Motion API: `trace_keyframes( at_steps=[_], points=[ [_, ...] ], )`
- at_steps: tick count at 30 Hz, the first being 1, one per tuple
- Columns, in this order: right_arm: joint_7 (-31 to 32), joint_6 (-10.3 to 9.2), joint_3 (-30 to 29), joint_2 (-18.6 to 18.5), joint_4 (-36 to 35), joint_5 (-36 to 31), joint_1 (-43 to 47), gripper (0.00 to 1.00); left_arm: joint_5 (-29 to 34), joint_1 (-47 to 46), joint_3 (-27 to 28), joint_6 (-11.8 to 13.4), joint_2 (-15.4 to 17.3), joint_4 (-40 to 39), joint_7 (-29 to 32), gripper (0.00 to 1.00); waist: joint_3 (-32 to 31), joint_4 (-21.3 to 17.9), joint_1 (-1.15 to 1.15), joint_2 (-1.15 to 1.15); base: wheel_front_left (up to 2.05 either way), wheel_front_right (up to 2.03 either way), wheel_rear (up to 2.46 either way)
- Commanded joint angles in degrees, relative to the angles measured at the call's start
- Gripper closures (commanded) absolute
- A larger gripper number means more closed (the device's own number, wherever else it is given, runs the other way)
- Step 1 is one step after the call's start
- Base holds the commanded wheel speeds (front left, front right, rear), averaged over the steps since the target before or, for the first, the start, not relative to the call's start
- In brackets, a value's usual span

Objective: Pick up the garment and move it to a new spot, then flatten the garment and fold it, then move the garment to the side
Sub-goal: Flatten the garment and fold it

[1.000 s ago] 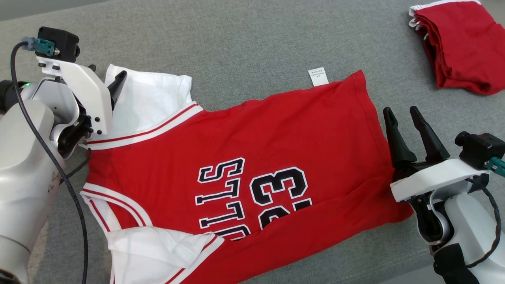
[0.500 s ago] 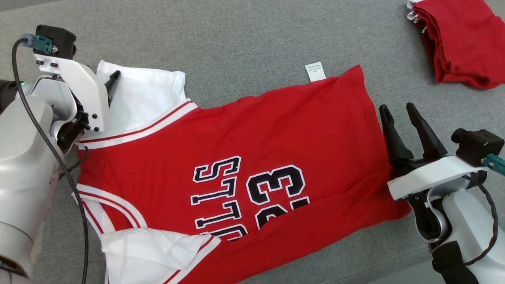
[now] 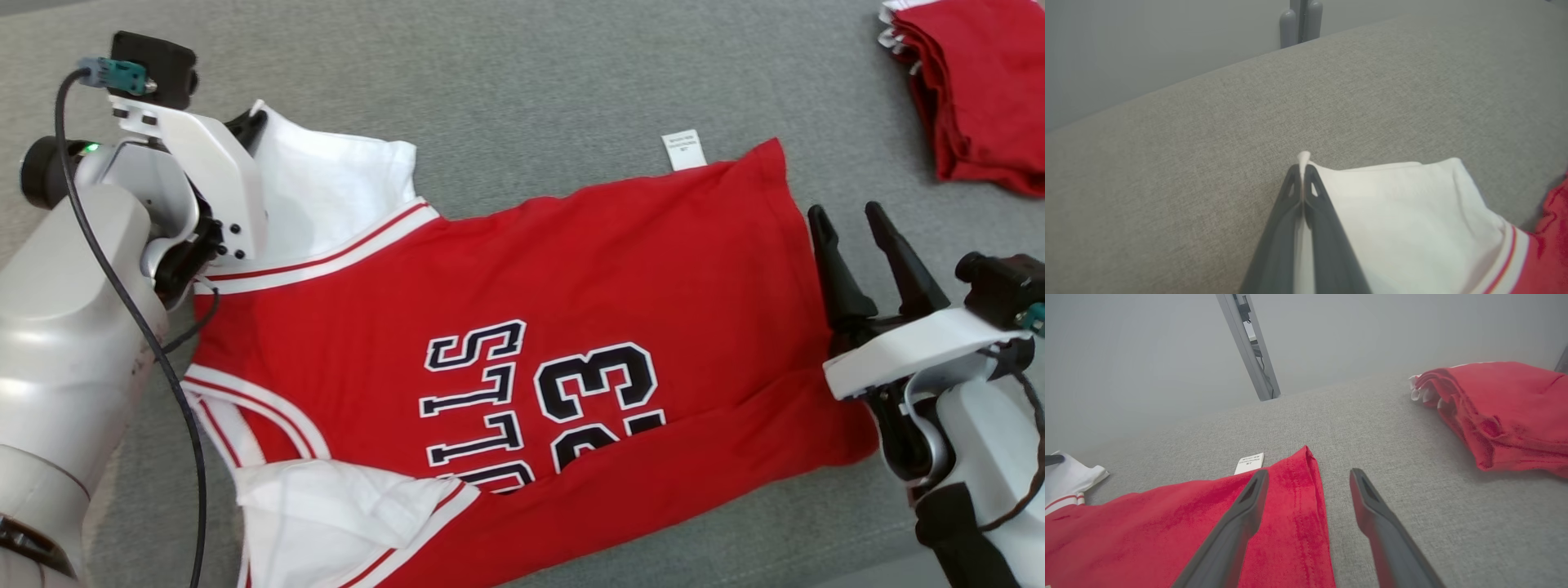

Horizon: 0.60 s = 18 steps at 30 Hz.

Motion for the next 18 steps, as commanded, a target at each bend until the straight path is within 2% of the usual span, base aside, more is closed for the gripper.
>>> trace_keyframes(
  at_steps=[1,9,11,15,18],
  points=[
    [-0.25,0.00,-0.06,-0.57,0.65,0.20,-1.05,0.00,-0.53,0.71,-0.45,-0.06,0.43,-0.52,-0.53,1.00,-0.60,1.06,0.00,0.00,0.00,0.00,0.00],
    [4.57,0.00,2.58,-3.71,9.89,7.15,-8.47,0.00,-3.67,2.10,-5.09,-0.06,0.45,-6.42,-5.31,1.00,-1.99,6.12,0.00,0.00,0.00,0.00,0.00],
    [5.68,-0.01,4.90,-6.25,12.42,6.04,-10.60,0.00,-3.35,1.96,-6.58,-0.06,0.34,-7.17,-6.74,1.00,-2.17,7.32,0.00,0.00,0.00,0.00,0.00],
    [7.72,0.00,8.77,-8.65,17.68,7.22,-13.67,0.00,-4.14,2.19,-8.86,-0.06,-1.32,-7.63,-8.53,1.00,-2.50,9.46,0.00,0.00,0.00,0.00,0.00],
    [9.53,0.00,11.22,-8.96,20.24,9.71,-15.41,0.00,-4.43,1.64,-10.43,-0.06,-1.80,-7.73,-9.70,1.00,-2.59,10.28,0.00,0.00,0.00,0.00,0.00]
  ],
)
